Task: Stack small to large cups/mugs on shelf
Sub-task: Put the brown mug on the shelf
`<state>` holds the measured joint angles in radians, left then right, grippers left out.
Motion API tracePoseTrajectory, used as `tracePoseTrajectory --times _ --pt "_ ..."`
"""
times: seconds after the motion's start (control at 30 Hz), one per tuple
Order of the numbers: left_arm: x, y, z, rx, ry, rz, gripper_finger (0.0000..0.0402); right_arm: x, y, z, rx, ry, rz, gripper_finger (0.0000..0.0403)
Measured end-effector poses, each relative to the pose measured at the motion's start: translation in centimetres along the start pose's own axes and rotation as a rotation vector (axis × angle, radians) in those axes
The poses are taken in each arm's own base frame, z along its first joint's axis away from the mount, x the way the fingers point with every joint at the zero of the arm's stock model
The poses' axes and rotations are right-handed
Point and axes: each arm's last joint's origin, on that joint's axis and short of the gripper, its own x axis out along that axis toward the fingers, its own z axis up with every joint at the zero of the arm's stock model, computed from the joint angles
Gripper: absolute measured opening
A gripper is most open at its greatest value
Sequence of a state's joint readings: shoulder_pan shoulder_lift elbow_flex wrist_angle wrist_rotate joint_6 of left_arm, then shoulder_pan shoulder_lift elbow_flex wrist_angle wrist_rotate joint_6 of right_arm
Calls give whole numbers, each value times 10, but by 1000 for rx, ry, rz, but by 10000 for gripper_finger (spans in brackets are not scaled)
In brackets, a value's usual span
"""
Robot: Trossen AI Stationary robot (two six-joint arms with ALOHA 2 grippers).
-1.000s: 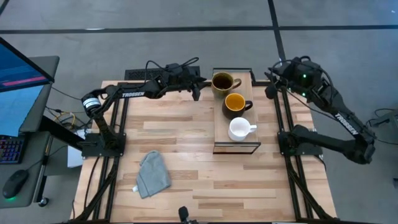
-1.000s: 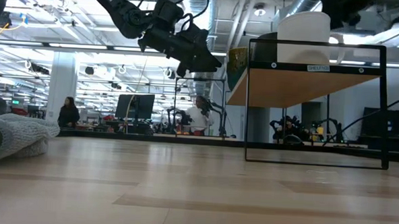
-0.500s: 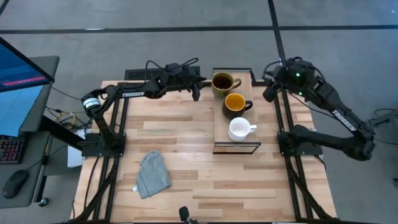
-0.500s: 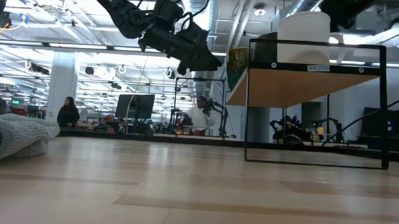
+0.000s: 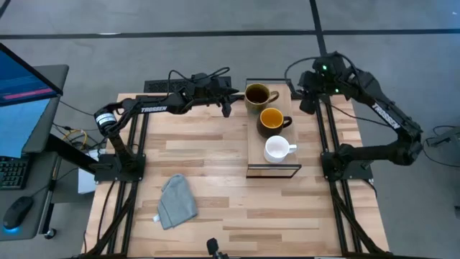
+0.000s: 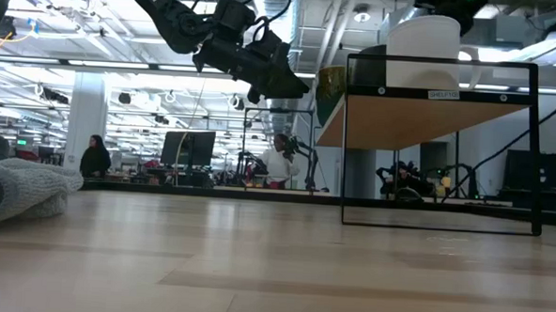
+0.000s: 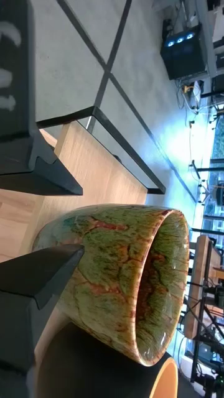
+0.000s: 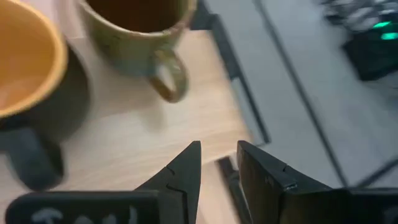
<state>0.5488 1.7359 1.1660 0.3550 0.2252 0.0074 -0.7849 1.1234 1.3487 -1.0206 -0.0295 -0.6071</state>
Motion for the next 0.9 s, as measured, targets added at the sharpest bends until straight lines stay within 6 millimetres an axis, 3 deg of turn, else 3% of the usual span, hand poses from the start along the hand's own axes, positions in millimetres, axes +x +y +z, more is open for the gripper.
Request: tracePoseTrajectory --times 0.17,0.5,0.67,0.9 --pt "0 1 0 0 0 2 128 5 -8 14 -38 57 105 122" --pt "0 1 0 11 0 2 128 36 -24 36 -84 181 205 120" --pt "0 1 0 9 5 2 128 49 -24 46 -102 187 227 120" --pt "0 1 -1 9 6 2 128 53 -18 54 -133 172 244 120"
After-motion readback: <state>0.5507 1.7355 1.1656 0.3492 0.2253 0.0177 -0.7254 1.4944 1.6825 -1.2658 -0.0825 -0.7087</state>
